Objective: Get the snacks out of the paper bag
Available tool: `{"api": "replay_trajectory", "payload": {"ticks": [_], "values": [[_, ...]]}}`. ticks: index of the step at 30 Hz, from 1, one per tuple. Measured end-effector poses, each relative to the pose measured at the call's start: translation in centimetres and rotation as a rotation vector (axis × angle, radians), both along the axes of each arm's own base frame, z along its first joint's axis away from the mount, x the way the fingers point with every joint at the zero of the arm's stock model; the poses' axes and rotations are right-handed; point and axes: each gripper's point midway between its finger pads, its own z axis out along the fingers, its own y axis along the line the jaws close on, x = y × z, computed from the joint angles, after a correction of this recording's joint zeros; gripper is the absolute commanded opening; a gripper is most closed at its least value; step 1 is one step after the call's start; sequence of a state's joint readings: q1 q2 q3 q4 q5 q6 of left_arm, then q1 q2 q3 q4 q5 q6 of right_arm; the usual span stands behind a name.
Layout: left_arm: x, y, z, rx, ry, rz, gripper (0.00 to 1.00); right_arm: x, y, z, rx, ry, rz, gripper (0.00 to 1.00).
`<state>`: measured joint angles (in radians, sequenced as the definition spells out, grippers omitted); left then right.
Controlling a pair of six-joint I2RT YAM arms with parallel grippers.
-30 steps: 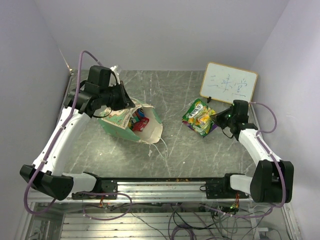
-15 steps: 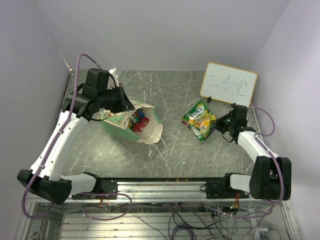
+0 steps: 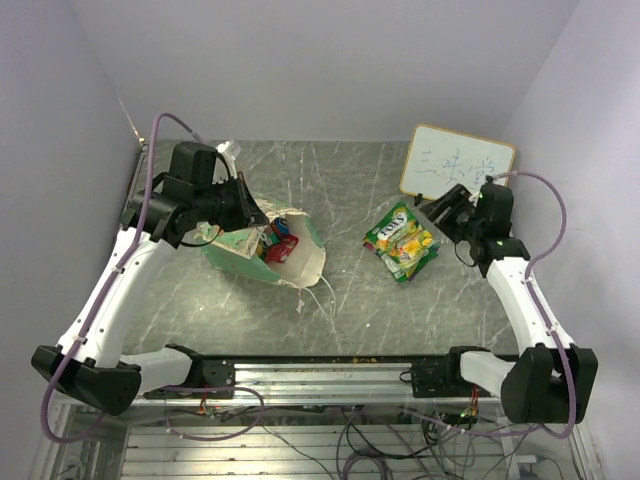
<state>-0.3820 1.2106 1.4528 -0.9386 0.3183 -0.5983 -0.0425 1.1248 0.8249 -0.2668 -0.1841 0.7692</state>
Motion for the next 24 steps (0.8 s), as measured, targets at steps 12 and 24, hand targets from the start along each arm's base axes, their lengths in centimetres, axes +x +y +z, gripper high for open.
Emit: {"api": "replay_trajectory", "payload": {"ticks": [12, 24], "values": [[-0.5, 0.1, -0.6, 0.012, 0.022, -0.013, 0.07, -10.2, 24.9, 4.0, -0.197, -0.485, 0.996, 0.64], [-2.8, 1.0, 0.4, -0.001, 0.02, -0.002, 0.07, -11.5, 33.6, -1.7, -0.674, -0.926, 1.341, 0.33]]}}
